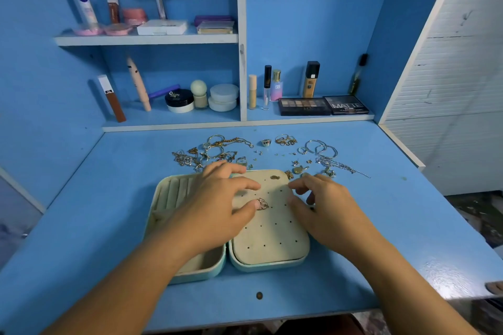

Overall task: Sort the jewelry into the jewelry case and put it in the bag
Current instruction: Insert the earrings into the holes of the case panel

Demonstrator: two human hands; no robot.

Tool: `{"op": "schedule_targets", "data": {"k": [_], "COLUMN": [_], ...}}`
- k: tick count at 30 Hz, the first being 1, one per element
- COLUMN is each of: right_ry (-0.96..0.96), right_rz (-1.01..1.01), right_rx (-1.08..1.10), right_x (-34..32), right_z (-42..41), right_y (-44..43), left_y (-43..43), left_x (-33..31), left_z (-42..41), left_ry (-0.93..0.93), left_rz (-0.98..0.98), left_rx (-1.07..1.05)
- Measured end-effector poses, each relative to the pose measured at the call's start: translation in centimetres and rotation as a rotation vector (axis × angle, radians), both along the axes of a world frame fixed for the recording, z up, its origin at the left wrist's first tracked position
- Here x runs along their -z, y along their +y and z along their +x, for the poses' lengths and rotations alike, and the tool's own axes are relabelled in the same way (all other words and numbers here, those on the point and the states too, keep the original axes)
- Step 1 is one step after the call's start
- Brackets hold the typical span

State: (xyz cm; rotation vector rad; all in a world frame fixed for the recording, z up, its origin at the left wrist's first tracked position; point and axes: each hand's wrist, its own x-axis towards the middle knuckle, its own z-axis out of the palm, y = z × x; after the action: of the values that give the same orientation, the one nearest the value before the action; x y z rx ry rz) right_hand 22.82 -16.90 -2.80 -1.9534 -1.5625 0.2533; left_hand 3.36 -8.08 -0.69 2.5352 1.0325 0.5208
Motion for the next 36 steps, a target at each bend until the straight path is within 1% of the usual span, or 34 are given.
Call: {"op": "schedule_targets", "data": {"k": [4,10,14,19,23,26,29,31,34,36], "right_ry": [0.062,0.041,-0.058,-0.033,0.055,0.078,0.089,0.085,0.083,0.071], "right_rz": [-0.03,-0.044,0.064,0.112,0.165,0.178,0.166,0.162,0.187,0.196], "right_rx": [0.011,0.004,-0.014,-0.144,-0.111,-0.071,-0.088,-0.099,-0.091,-0.101], "right_x": [0.0,-0.1,-0.1,-0.6,-0.8,-0.8,-0.8,-0.6,-0.6,-0.7], "right_z": [-0.8,-0.8,-1.2,-2.1,-3.0,-3.3,-3.5,-3.6,-3.5,-3.5], "right_y": [0.1,0.1,0.1,0.3,0.5,0.6,0.6,0.7,0.7,0.7], "left_y": [0.3,0.1,-0.1,0.2,0.2,0.0,0.1,0.1,0.2,0.3], "left_x": [0.2,0.0,0.1,0.4,0.8,0.8,1.0,1.3,1.4,1.4], "left_z": [0.8,1.4,1.5,1.0,0.9,0.9,0.8,0.6,0.4,0.3], "left_ry": [0.095,0.011,-0.061,-0.215,-0.275,-0.32,-0.353,-0.342,-0.243,-0.207], "left_rz": [-0.024,-0.069,-0.054,-0.185,-0.214,-0.264,-0.273,-0.256,-0.171,-0.166], "left_rx": [0.024,0.025,-0.028,-0.052,-0.061,-0.051,-0.053,-0.038,-0.002,-0.001]}}
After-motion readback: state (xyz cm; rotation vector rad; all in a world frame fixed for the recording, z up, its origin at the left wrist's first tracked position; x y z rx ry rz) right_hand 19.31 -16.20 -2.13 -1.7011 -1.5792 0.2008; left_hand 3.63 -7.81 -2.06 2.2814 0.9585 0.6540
